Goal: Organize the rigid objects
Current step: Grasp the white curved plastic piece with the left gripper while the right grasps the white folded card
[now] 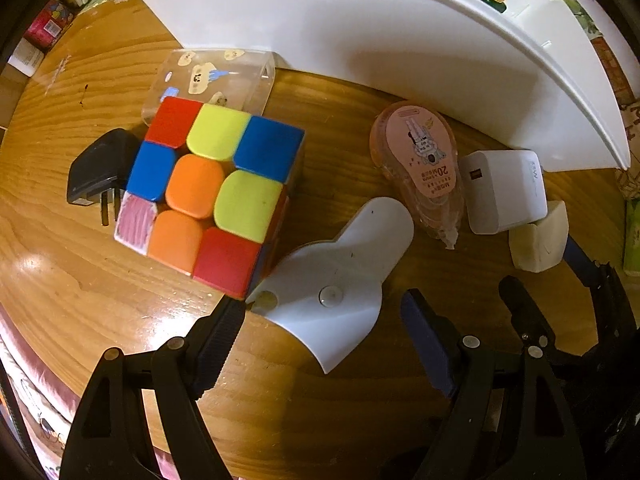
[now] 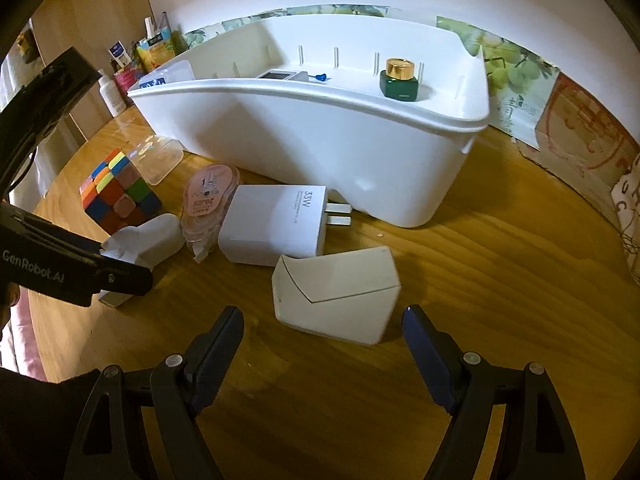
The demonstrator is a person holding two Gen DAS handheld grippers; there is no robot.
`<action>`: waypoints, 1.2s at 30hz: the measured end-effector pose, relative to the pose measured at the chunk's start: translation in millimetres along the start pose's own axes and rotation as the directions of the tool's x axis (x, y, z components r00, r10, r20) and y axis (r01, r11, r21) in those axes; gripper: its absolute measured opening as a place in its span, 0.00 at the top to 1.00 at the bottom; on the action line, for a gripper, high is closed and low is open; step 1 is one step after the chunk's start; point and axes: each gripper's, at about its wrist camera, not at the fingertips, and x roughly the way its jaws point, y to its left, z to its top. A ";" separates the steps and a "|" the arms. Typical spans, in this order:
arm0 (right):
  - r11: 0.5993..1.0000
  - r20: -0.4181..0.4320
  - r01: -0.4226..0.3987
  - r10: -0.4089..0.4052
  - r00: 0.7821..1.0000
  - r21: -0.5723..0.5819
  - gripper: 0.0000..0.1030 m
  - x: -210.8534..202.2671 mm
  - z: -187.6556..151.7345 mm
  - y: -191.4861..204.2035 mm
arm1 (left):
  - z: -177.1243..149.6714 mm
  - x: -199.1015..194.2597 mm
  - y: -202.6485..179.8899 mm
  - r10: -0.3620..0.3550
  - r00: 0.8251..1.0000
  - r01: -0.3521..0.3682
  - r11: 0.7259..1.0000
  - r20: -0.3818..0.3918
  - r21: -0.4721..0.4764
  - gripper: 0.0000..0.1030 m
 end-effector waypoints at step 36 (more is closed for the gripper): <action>1.000 0.034 -0.006 0.007 0.999 -0.023 0.39 -1.3 0.1 3.9 | 17.9 6.3 -24.0 0.078 0.996 -0.079 0.996 0.032 0.052 0.35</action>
